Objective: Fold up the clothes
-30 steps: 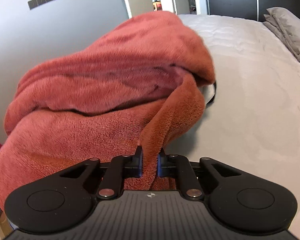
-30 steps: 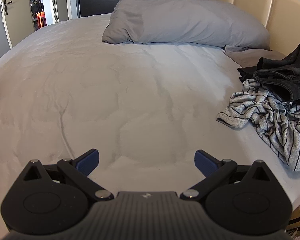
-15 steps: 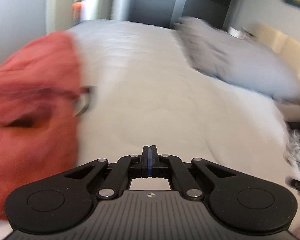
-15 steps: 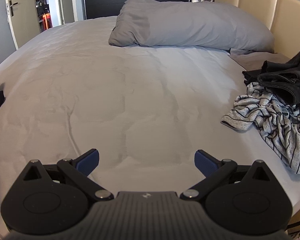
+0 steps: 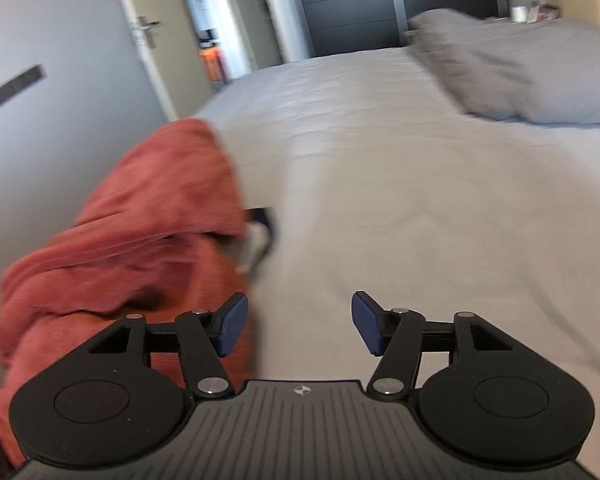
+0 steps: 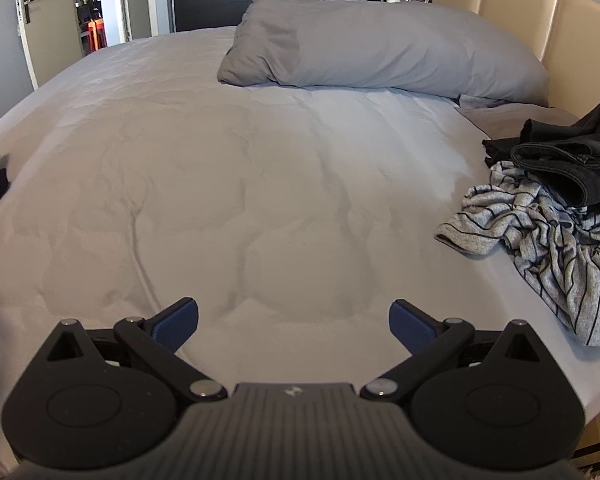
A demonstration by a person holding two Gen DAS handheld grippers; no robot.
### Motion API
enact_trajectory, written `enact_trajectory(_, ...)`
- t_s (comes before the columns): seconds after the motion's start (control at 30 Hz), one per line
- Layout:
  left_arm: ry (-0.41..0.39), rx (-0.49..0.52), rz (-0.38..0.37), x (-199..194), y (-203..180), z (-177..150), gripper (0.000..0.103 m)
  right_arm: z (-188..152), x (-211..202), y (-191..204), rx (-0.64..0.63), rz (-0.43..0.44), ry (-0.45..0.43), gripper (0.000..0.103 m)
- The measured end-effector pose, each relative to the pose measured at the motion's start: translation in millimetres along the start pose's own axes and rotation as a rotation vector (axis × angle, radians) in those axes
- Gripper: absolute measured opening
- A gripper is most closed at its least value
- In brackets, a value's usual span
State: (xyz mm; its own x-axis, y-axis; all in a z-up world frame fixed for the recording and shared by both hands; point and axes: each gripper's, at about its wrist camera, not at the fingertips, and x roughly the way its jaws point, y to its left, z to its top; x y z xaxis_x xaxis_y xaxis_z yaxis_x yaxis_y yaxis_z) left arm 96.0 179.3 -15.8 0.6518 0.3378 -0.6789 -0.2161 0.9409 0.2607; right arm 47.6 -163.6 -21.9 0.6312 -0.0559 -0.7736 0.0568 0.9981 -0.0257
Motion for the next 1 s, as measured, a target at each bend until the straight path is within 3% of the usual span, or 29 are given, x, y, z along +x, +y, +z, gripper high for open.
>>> enact_trajectory(0.17, 0.1, -0.038, 0.114, 49.6, 26.5, -16.7, 0.064, 2.1, 1.8, 3.3, 0.0, -0.001, 0.002, 0.103)
enact_trajectory(0.33, 0.131, 0.022, 0.282, 88.9, 41.2, -38.8, 0.068, 2.5, 7.9, 5.7, -0.006, -0.002, 0.019, 0.103)
enact_trajectory(0.5, 0.158, 0.017, 0.32, 113.8, 57.1, -45.5, 0.069, 3.7, 15.0, 6.2, -0.005, -0.007, 0.034, 0.103)
enact_trajectory(0.57, 0.159, -0.031, 0.3, 116.3, 66.3, -45.6, 0.058, 4.0, 16.7, 6.8, -0.007, -0.008, 0.037, 0.103)
enact_trajectory(0.63, 0.158, -0.077, 0.256, 114.4, 73.8, -44.3, 0.026, 3.8, 18.5, 7.2, -0.007, -0.006, 0.043, 0.103)
enact_trajectory(0.7, 0.149, -0.11, 0.212, 110.2, 79.2, -44.0, 0.015, 3.1, 19.7, 8.0, -0.009, -0.001, 0.05, 0.103)
enact_trajectory(0.83, 0.098, -0.13, 0.118, 93.1, 85.9, -45.6, 0.009, 1.6, 20.1, 9.6, -0.022, 0.009, 0.052, 0.103)
enact_trajectory(1.0, 0.052, -0.062, 0.004, 62.3, 72.7, -43.4, 0.007, 2.2, 18.7, 12.0, -0.024, 0.023, 0.051, 0.103)
